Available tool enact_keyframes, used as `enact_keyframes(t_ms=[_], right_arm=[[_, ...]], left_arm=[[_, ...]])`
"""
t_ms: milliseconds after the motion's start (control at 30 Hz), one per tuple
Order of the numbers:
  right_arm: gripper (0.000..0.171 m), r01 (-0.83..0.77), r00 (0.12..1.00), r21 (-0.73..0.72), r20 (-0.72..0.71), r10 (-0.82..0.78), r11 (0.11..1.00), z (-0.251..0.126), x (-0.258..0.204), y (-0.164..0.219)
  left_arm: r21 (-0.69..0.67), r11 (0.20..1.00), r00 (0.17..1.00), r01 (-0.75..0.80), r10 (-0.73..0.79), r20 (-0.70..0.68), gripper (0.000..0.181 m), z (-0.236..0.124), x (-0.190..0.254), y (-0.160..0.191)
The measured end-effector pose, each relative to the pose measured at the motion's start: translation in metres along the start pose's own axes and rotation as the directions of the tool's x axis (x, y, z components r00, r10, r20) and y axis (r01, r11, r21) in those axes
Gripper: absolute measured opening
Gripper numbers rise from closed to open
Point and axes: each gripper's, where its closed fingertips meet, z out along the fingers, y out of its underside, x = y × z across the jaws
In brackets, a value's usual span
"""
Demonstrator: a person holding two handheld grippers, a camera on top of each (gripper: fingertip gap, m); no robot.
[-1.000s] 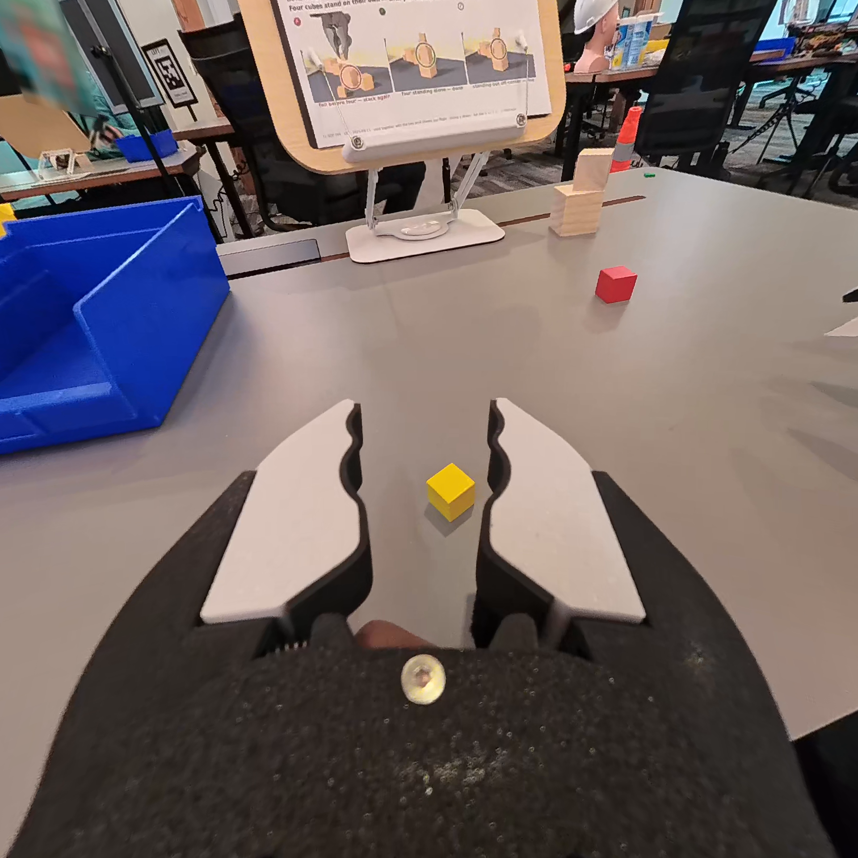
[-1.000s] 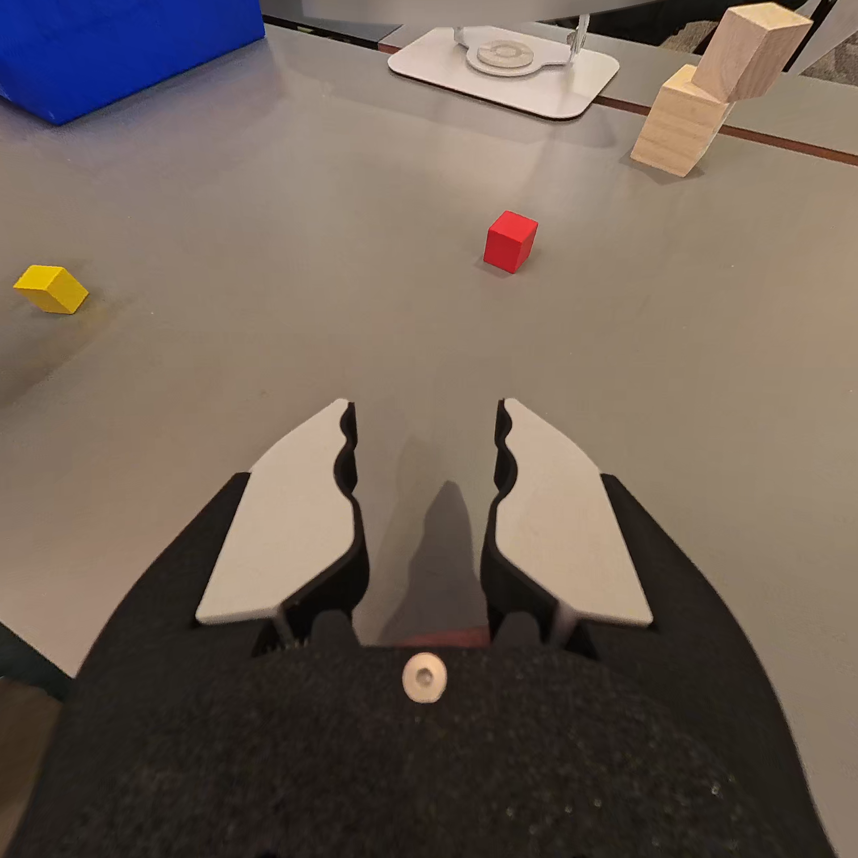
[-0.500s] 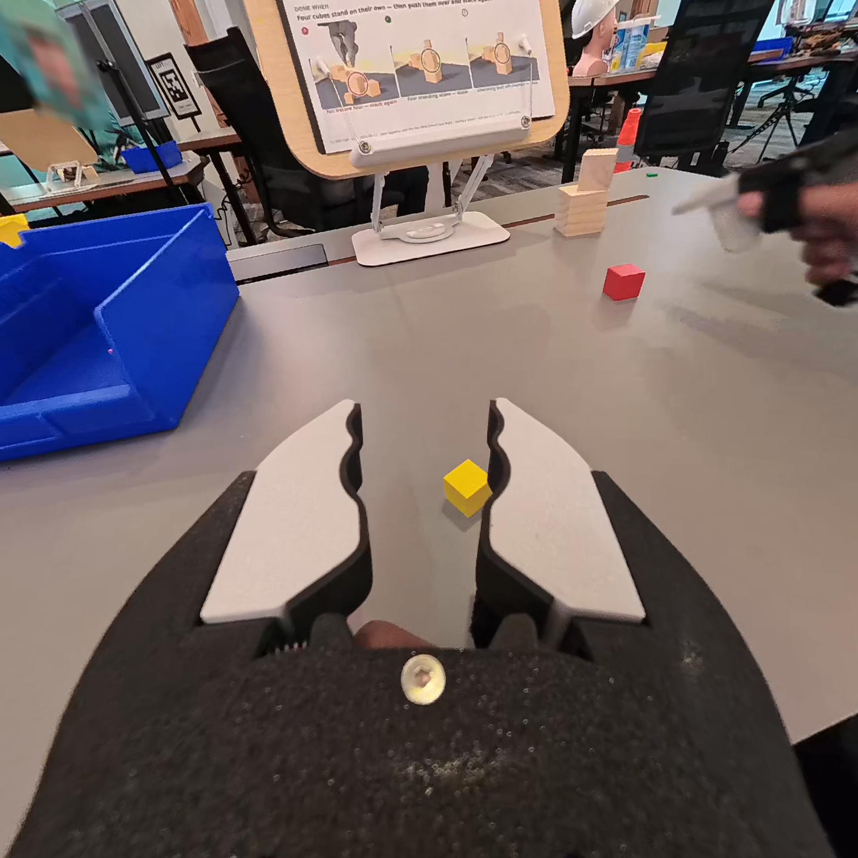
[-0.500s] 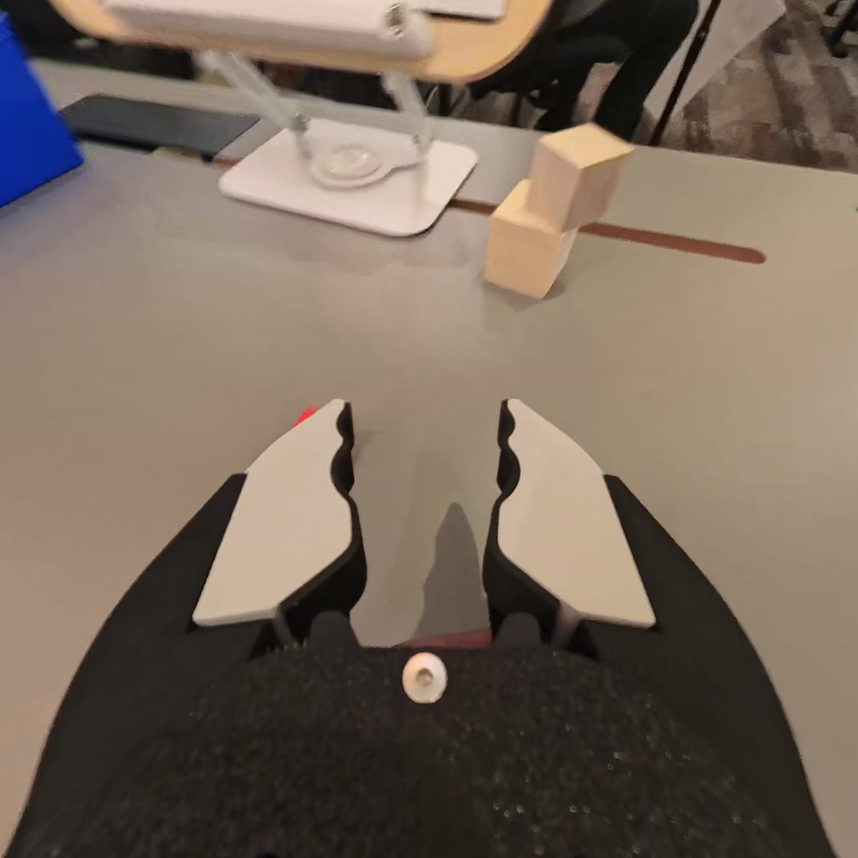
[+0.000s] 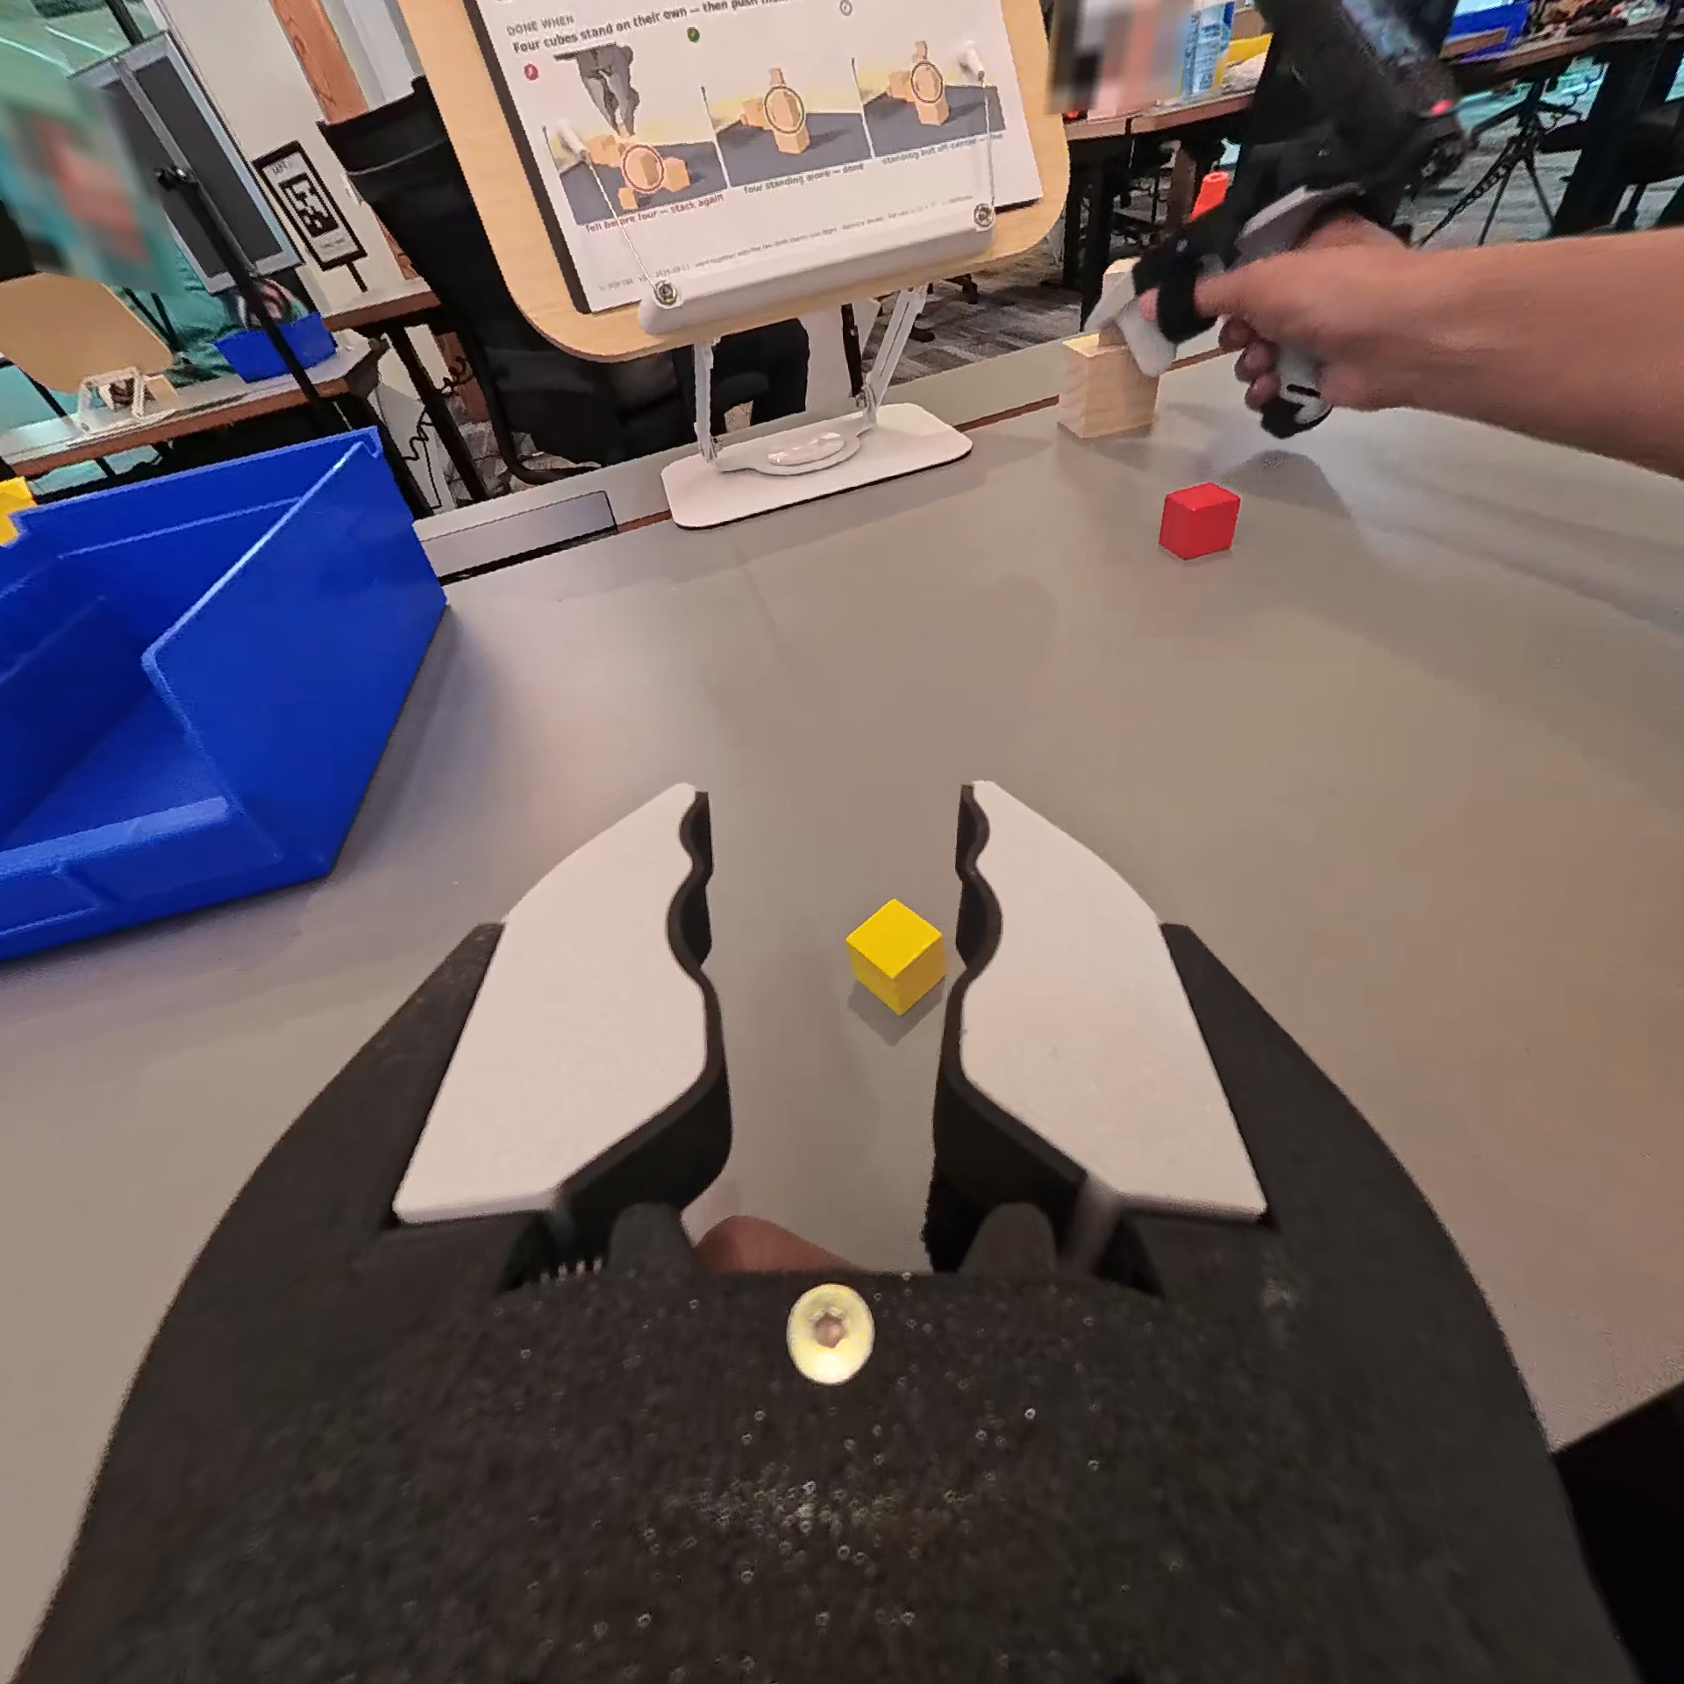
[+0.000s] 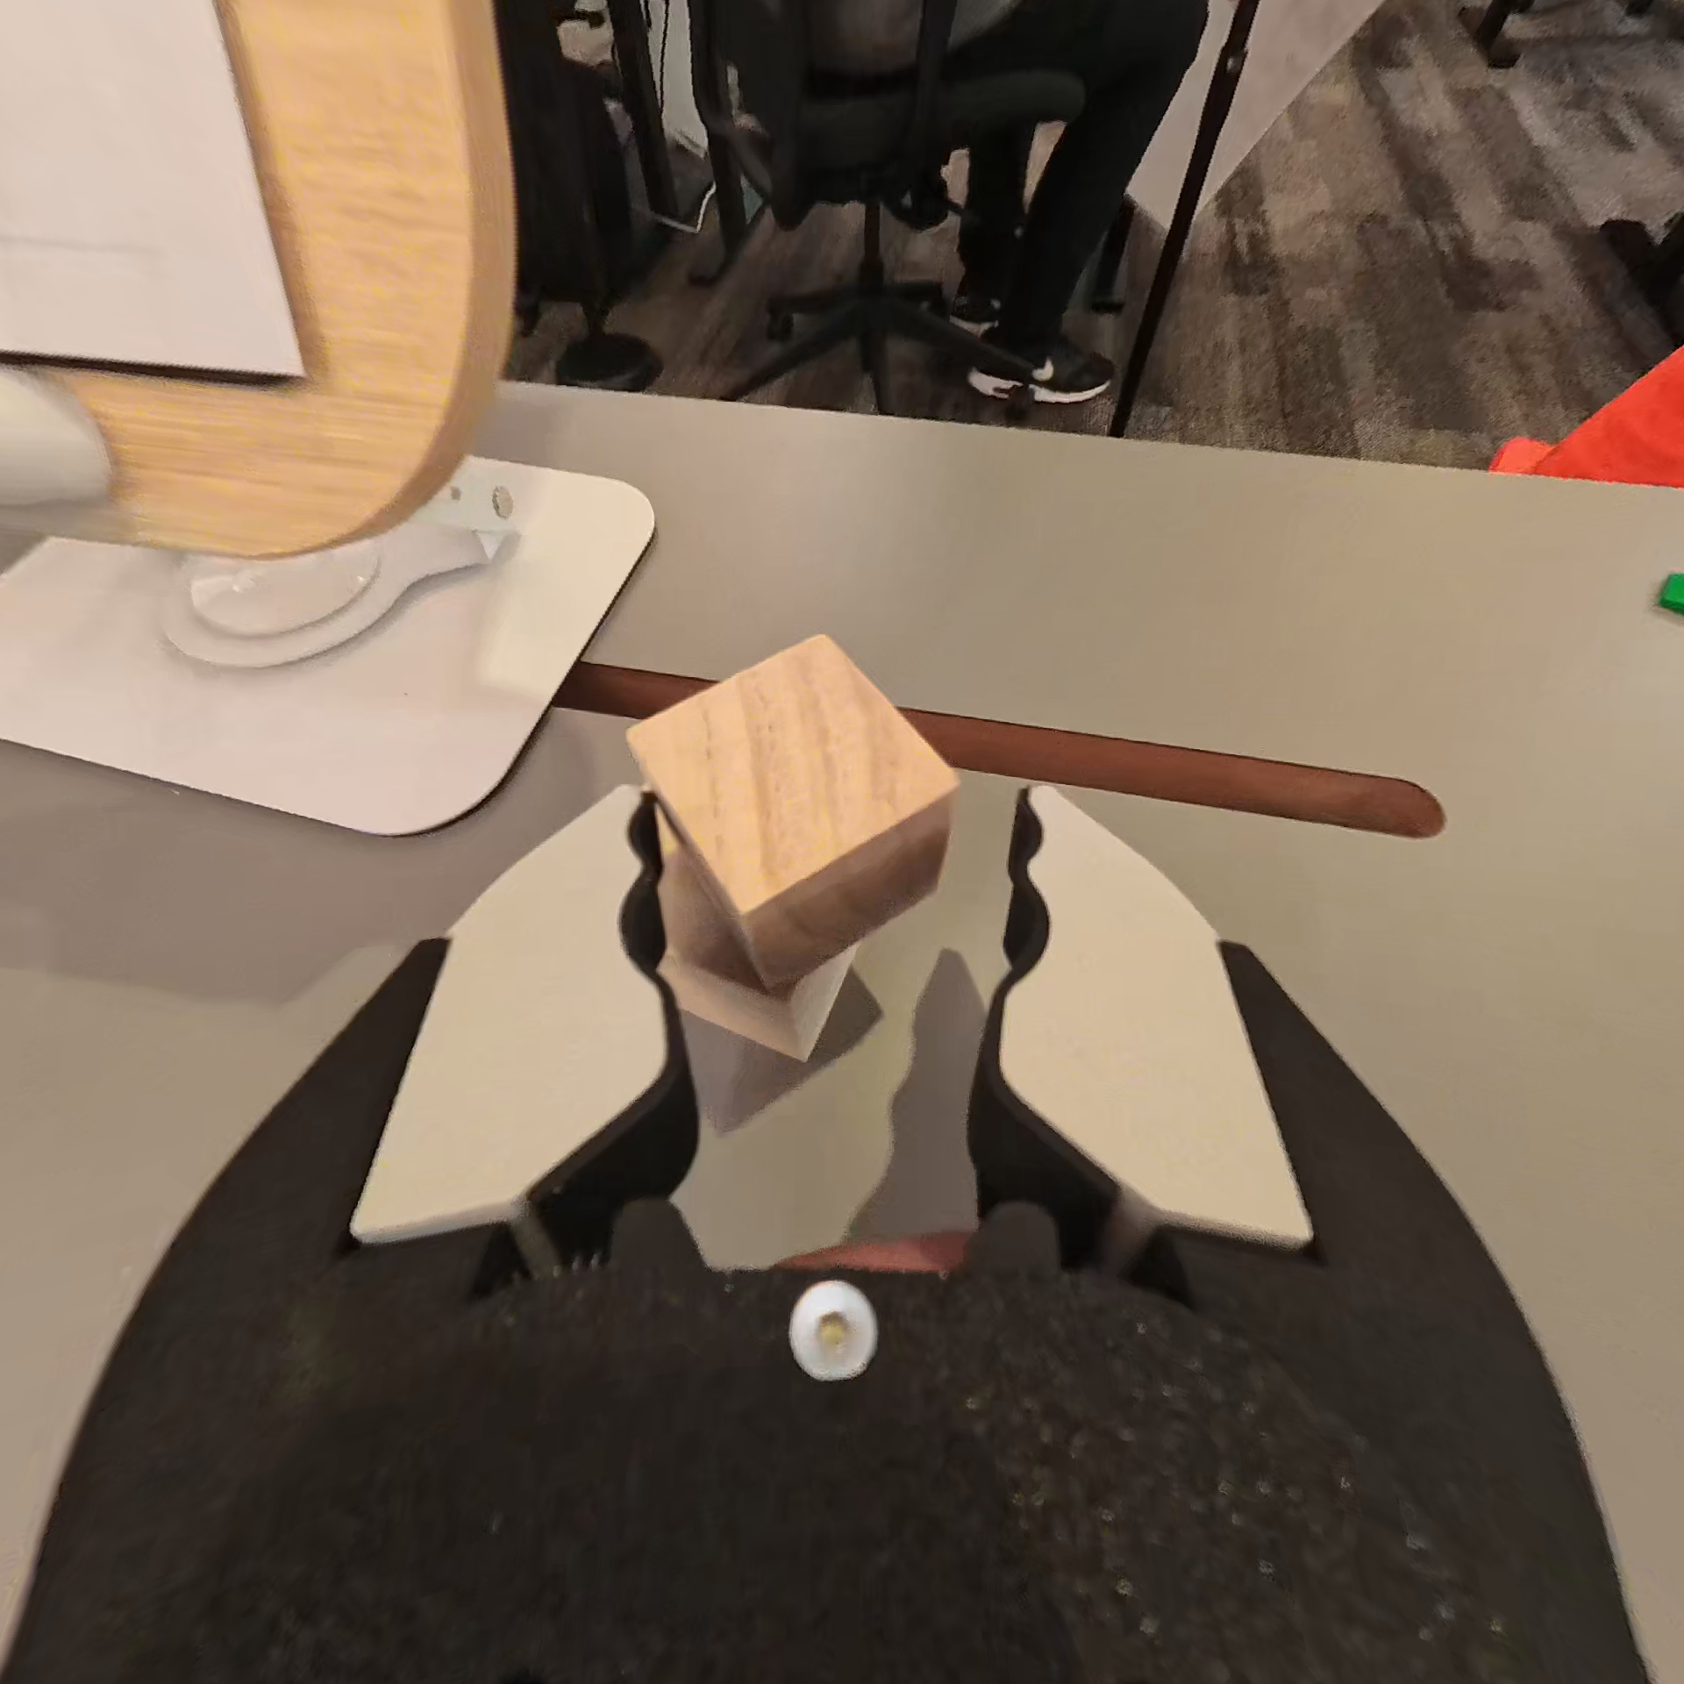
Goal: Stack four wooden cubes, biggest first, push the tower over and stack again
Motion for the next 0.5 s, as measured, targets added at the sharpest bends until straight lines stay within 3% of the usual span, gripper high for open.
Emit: enact_keyframes(t_ms=[33,167,267,400,500], right_arm=[[0.056,0.007,1.000,0.006,0.009,-0.007,1.000,0.001,0.000,-0.001],[0.056,0.043,0.998,0.081,0.046,-0.046,0.996,-0.014,-0.006,-0.011],[0.056,0.067,0.984,0.077,0.161,-0.078,0.995,-0.036,-0.029,-0.006],[0.056,0.174,0.935,-0.035,0.321,-0.154,0.984,-0.075,-0.062,0.033],[0.056,0.195,0.908,-0.152,0.401,-0.119,0.969,-0.102,-0.077,0.079]], left_arm=[[0.000,1.000,1.000,0.003,-0.003,0.000,0.051,0.000,0.000,0.000],[0.001,1.000,1.000,0.006,-0.006,-0.003,0.051,0.000,0.000,0.000],[-0.009,1.000,1.000,0.001,-0.001,-0.006,0.051,0.001,0.001,0.001],[-0.004,1.000,1.000,-0.003,0.003,-0.010,0.050,0.001,0.002,0.000],[-0.002,1.000,1.000,-0.006,0.006,-0.015,0.050,0.000,0.003,0.000]])
